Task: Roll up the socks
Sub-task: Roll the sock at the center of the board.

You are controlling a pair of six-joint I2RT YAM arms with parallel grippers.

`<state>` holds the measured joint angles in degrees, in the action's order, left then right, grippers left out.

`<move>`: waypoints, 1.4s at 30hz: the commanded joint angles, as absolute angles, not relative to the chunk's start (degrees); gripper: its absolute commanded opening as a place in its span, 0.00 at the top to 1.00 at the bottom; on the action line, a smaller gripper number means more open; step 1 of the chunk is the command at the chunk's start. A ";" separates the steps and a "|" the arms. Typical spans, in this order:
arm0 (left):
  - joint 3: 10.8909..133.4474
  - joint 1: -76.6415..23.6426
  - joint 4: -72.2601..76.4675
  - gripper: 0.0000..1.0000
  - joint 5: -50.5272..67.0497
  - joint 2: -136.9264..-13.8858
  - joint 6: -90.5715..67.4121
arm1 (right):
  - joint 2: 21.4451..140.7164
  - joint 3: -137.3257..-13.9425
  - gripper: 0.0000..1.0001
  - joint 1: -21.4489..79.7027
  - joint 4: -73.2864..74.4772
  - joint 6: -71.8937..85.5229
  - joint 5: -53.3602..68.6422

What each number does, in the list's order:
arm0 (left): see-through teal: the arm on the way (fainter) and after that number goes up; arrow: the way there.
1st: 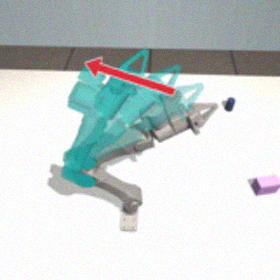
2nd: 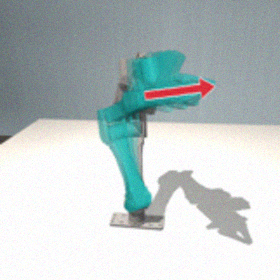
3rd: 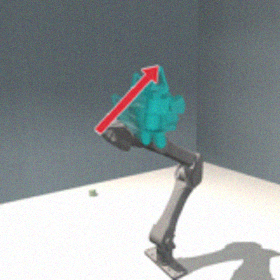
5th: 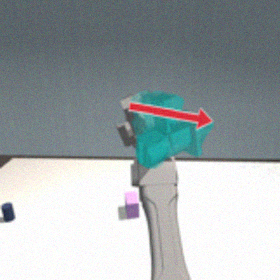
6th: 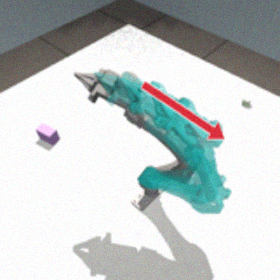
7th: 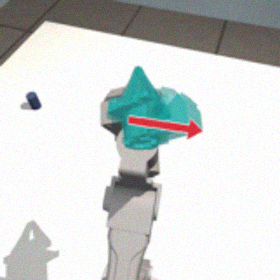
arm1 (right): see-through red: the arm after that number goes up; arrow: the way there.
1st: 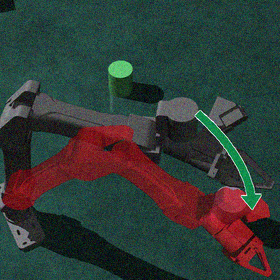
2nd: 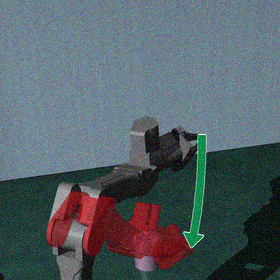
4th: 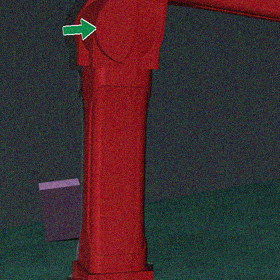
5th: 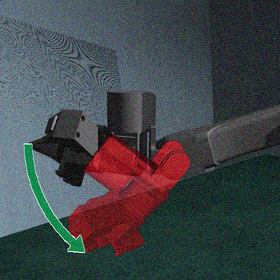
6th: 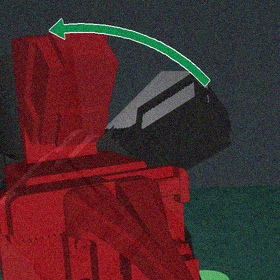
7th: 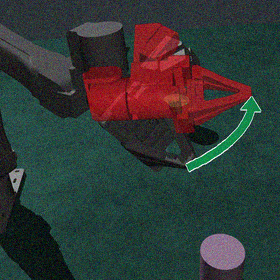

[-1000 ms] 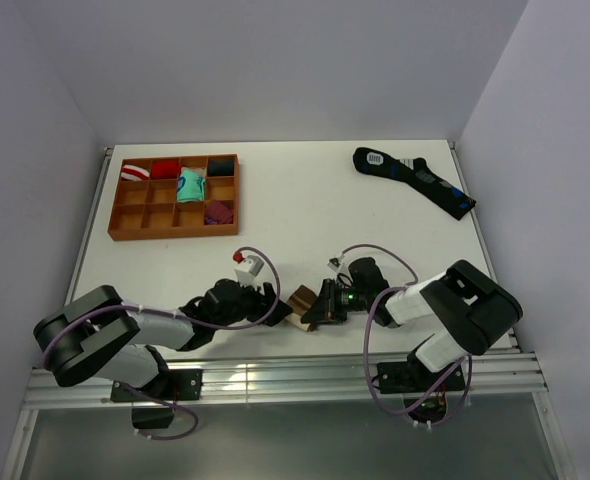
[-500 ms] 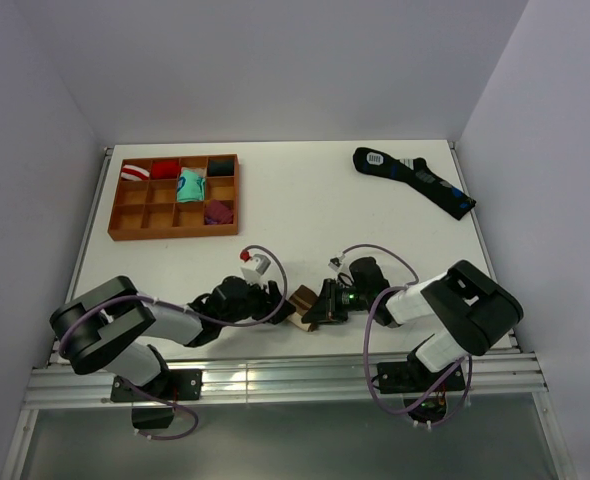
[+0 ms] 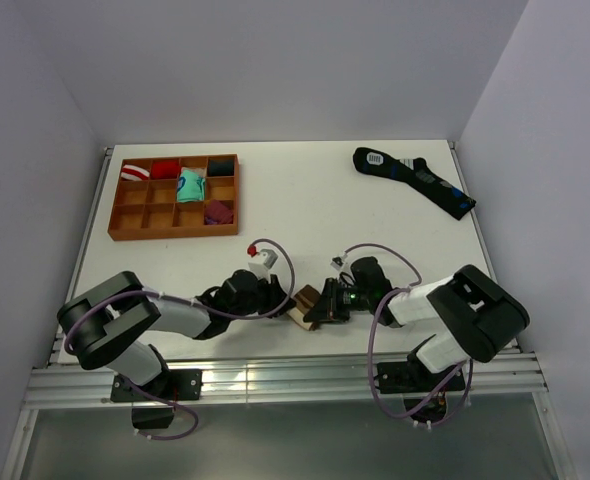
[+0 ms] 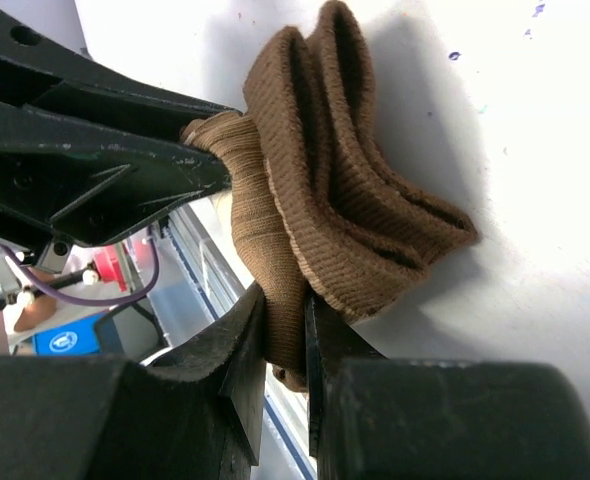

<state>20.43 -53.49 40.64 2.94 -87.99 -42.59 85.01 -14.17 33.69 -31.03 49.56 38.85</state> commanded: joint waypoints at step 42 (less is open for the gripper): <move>44.21 -54.49 -18.89 0.96 -0.62 -88.60 -37.79 | 57.92 -18.20 0.39 65.74 -17.29 30.15 -21.45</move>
